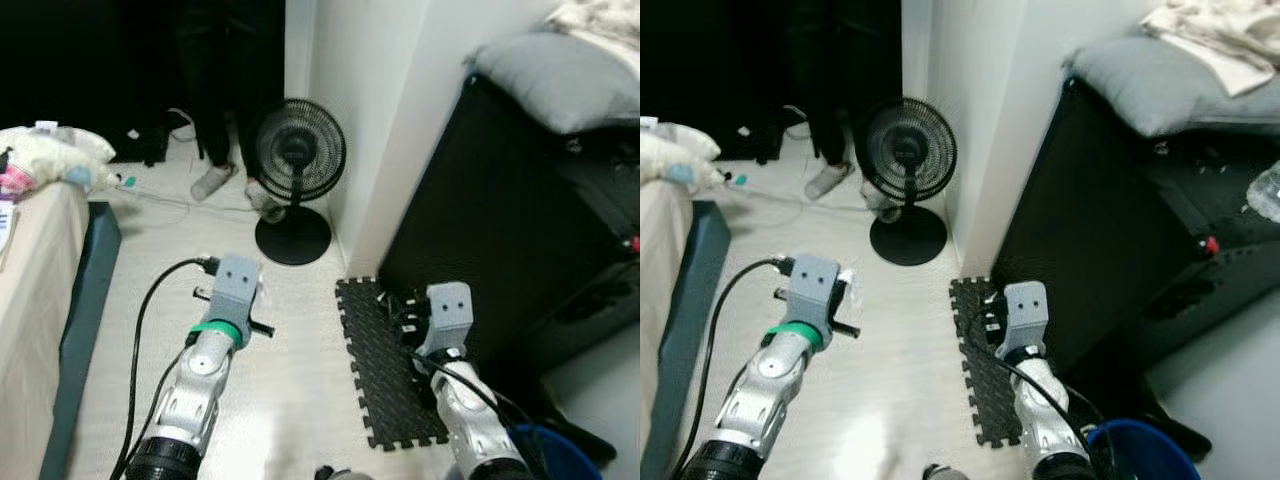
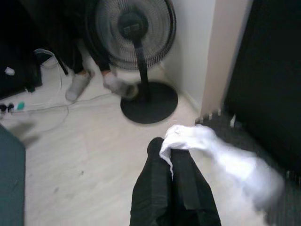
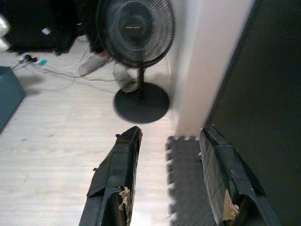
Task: Clean up the room
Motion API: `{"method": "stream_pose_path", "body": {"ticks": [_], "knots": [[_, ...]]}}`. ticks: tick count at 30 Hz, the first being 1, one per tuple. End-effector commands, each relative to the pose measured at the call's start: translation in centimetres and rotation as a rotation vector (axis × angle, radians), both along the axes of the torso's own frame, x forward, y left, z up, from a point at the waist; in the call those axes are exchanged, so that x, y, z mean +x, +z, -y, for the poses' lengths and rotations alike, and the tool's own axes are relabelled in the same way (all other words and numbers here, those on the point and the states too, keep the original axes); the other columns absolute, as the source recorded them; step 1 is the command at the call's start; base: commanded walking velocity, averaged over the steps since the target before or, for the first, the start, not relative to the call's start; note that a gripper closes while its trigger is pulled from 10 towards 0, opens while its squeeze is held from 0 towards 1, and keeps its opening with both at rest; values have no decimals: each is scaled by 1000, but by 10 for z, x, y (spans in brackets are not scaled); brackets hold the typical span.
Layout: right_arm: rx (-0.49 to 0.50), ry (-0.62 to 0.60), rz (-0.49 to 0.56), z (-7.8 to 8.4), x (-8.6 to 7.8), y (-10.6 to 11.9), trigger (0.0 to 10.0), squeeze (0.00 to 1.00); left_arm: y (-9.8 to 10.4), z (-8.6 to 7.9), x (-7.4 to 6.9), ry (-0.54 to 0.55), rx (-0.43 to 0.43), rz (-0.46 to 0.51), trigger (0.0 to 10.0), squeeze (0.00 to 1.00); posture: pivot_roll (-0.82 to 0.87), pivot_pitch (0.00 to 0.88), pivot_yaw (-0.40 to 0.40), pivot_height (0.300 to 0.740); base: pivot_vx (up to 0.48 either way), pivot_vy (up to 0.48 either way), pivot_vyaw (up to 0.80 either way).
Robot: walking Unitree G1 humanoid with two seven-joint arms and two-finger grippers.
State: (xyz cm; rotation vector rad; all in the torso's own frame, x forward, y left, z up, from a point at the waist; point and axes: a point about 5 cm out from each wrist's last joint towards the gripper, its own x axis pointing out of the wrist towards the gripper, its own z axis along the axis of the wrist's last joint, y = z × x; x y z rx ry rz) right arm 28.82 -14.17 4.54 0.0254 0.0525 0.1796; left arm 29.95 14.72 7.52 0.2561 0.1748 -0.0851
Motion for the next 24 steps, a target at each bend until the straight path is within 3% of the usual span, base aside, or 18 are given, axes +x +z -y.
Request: {"method": "stream_pose_path", "body": {"ticks": [1, 24], "knots": [[-10, -7, -22, 3, -3, -5, 10000, 0, -3, 3, -1, -8, 2, -13, 10000, 0, 3, 66, 27, 740, 0, 0, -763], [-11, -35, -12, 12, 1, -4, 10000, 0, -4, 4, 1, -9, -2, -3, 10000, 0, 6, 67, 23, 740, 0, 0, -764]]}}
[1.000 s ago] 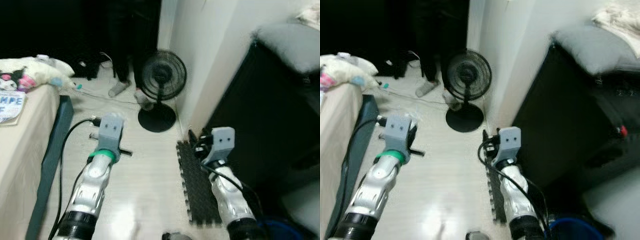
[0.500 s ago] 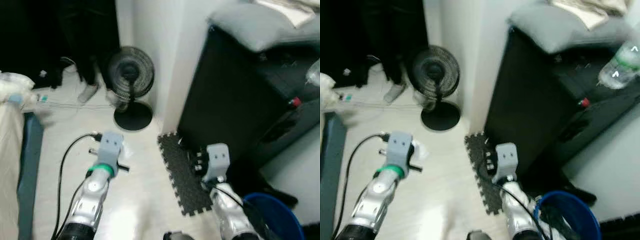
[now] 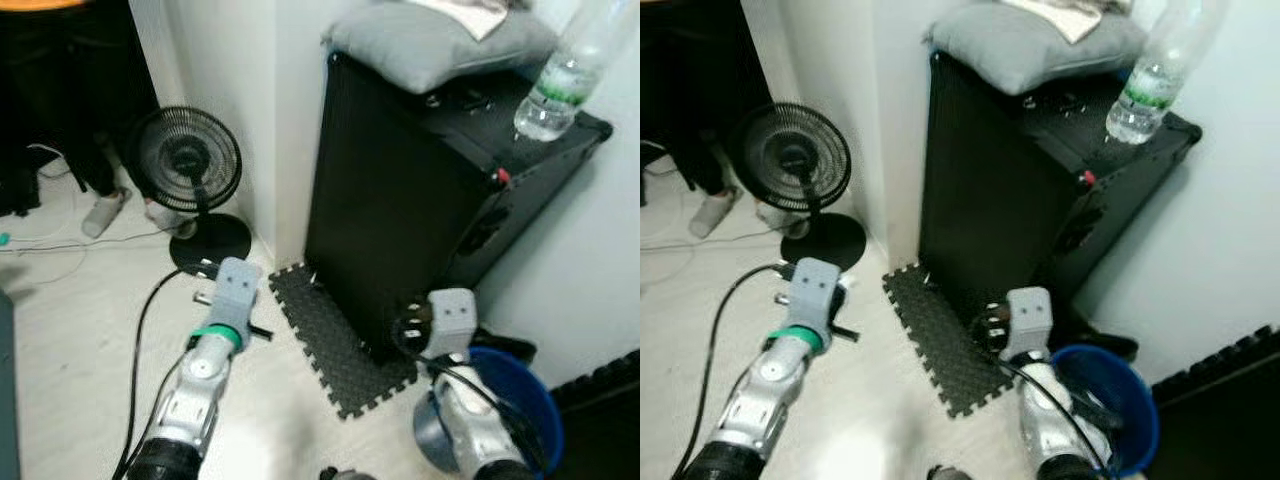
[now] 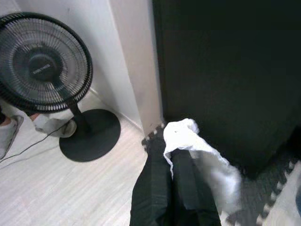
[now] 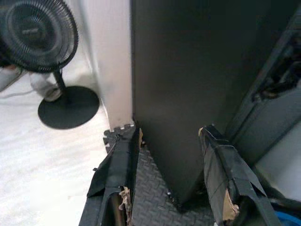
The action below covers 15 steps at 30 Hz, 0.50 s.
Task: Clean up the room
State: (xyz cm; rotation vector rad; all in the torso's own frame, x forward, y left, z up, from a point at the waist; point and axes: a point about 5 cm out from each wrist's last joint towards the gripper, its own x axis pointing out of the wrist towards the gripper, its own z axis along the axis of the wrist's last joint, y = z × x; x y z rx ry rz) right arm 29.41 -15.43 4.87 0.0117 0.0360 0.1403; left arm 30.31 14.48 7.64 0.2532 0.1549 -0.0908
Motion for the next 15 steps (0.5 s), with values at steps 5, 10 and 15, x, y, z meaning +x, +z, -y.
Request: {"method": "stream_pose_path", "body": {"ticks": [5, 10, 15], "knots": [[9, 42, -21, -7, -3, -4, 10000, 0, -5, 1, -3, 4, 2, -20, 10000, 0, 15, 66, 14, 740, 0, 0, -763], [6, 121, -2, -20, -1, 0, 10000, 0, -6, 0, -3, 14, 1, -14, 10000, 0, 24, 64, 0, 740, 0, 0, -768], [3, 154, 6, -25, 1, 2, 10000, 0, -6, -2, -4, 26, 1, -12, 10000, 0, 31, 63, -8, 740, 0, 0, -768]]}}
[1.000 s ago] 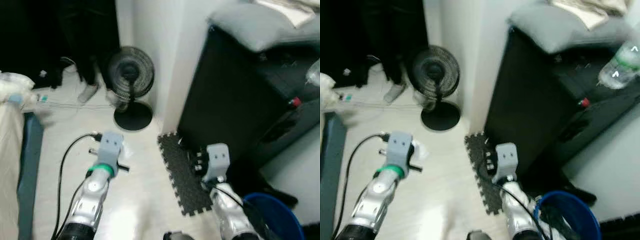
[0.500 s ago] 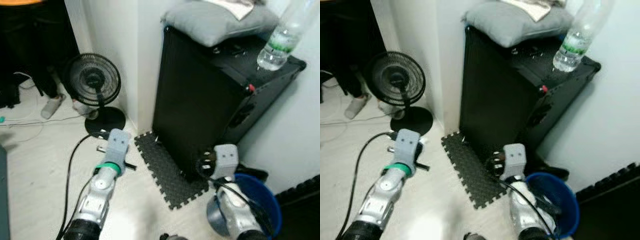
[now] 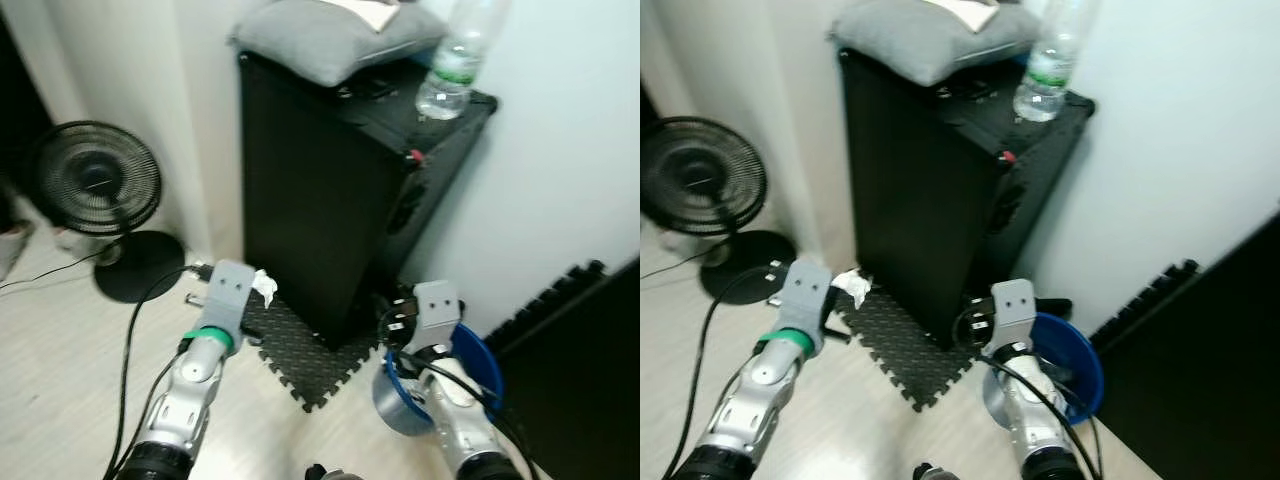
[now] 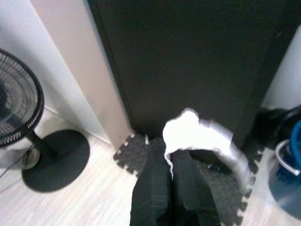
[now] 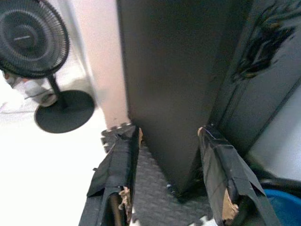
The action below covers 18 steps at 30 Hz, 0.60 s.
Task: Clean up the room
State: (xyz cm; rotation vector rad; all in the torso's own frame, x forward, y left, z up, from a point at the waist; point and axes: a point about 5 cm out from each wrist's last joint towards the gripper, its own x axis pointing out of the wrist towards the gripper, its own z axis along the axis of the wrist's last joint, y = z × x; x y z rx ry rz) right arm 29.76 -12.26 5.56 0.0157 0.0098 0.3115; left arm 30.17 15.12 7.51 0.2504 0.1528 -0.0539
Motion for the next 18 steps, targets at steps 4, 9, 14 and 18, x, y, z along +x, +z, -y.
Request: {"method": "stream_pose_path", "body": {"ticks": [4, 9, 14, 18], "knots": [[-5, -25, -14, 8, 1, -2, 10000, 0, -6, 4, -3, -7, -1, -18, 10000, 0, 31, 60, -5, 740, 0, 0, -764], [2, -40, -13, 10, 1, -1, 10000, 0, -5, 5, -2, -11, 1, -17, 10000, 0, 25, 57, 2, 740, 0, 0, -765], [25, -71, -20, 15, 1, -2, 10000, 0, -4, 5, 0, -17, 4, -14, 10000, 0, 22, 57, 5, 740, 0, 0, -768], [24, -73, -20, 15, 1, -2, 10000, 0, -4, 5, 1, -19, 4, -14, 10000, 0, 19, 55, 7, 740, 0, 0, -767]]}}
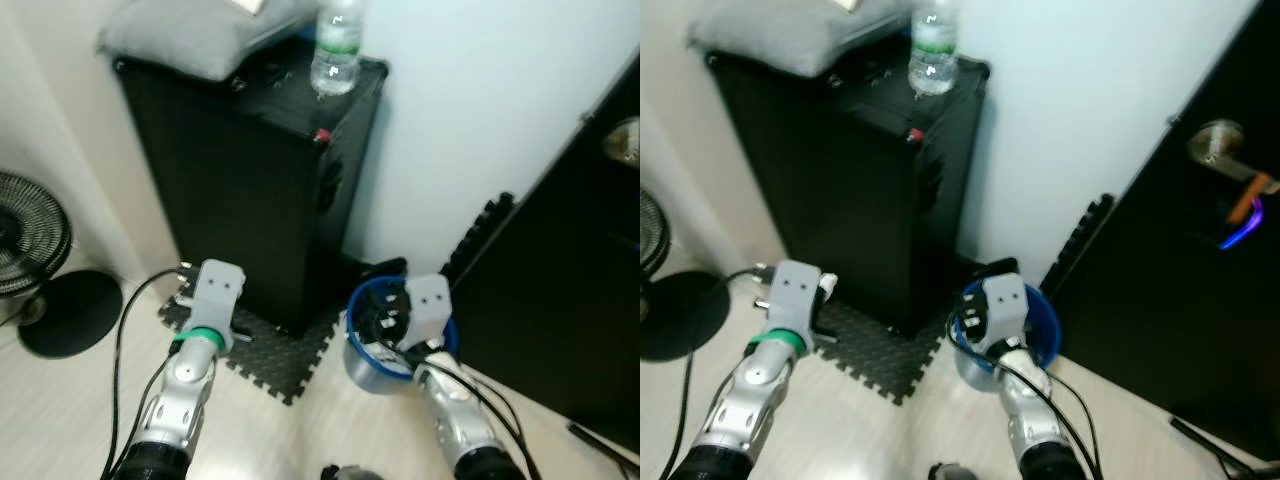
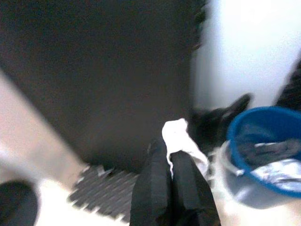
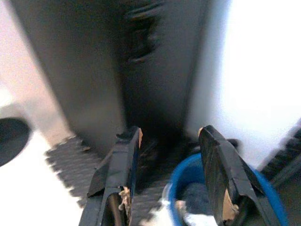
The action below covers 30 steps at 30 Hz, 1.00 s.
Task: Clean up the room
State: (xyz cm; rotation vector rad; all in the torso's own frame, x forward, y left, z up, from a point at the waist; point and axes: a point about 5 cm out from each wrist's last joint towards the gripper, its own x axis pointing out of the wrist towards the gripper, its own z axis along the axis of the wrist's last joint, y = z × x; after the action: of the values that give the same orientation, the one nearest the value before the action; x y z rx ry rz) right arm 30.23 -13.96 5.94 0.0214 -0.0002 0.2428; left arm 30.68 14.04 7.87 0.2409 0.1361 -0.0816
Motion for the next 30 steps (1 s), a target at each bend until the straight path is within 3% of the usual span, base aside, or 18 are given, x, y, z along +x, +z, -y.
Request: {"method": "stream_pose_path", "body": {"ticks": [1, 30], "knots": [[17, -4, -28, -2, -4, -6, 10000, 0, -8, -5, -5, 9, 16, -28, 10000, 0, 18, 53, 6, 740, 0, 0, -763], [17, -23, -30, 2, -4, -6, 10000, 0, -8, -2, -4, -9, 5, -26, 10000, 0, 10, 60, 9, 740, 0, 0, -765]]}}
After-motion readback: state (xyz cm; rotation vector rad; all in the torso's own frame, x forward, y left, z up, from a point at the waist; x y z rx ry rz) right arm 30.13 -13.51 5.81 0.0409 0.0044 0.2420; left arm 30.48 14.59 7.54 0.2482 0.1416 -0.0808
